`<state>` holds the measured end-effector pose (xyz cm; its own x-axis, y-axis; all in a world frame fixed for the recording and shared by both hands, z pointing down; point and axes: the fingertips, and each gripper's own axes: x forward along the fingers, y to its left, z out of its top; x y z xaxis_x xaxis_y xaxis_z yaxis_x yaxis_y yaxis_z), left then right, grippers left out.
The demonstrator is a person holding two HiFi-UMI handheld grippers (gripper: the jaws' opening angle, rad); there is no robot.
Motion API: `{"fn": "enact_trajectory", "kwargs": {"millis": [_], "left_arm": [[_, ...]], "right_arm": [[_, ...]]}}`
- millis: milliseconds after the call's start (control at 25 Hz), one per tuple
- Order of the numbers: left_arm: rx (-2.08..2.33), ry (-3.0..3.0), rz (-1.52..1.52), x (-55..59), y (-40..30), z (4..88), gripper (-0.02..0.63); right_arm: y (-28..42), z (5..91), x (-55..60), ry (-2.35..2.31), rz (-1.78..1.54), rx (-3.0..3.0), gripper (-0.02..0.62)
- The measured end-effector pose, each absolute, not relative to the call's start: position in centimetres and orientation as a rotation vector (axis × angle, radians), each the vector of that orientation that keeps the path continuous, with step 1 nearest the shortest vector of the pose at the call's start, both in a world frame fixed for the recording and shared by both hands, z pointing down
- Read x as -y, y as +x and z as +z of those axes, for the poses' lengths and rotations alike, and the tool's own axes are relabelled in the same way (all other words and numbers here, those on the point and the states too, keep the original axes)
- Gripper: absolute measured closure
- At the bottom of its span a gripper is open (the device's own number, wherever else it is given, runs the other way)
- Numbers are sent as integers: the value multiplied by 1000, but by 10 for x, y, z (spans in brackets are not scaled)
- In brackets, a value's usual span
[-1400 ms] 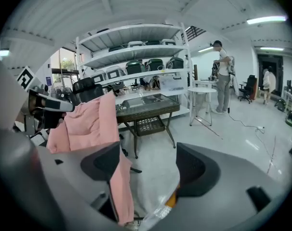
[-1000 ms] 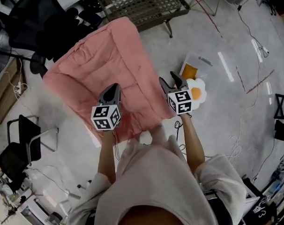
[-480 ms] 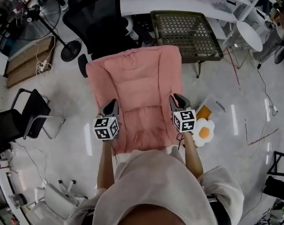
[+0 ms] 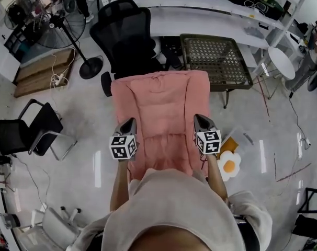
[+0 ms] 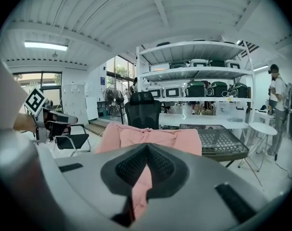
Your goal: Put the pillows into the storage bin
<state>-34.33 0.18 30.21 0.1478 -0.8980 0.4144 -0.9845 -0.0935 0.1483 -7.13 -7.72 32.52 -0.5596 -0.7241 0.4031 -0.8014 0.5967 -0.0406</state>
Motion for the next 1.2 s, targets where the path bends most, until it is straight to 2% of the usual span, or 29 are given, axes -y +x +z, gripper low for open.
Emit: {"fn": "enact_trajectory", "kwargs": {"millis": [480, 1200], "left_arm": [[1798, 2097, 291, 20, -345, 291, 588], [1782, 2102, 309, 24, -336, 293, 588]], "right_arm": [[-73, 311, 88, 1235, 210, 2468, 598], [-74, 312, 93, 1235, 231, 2481, 598]]}}
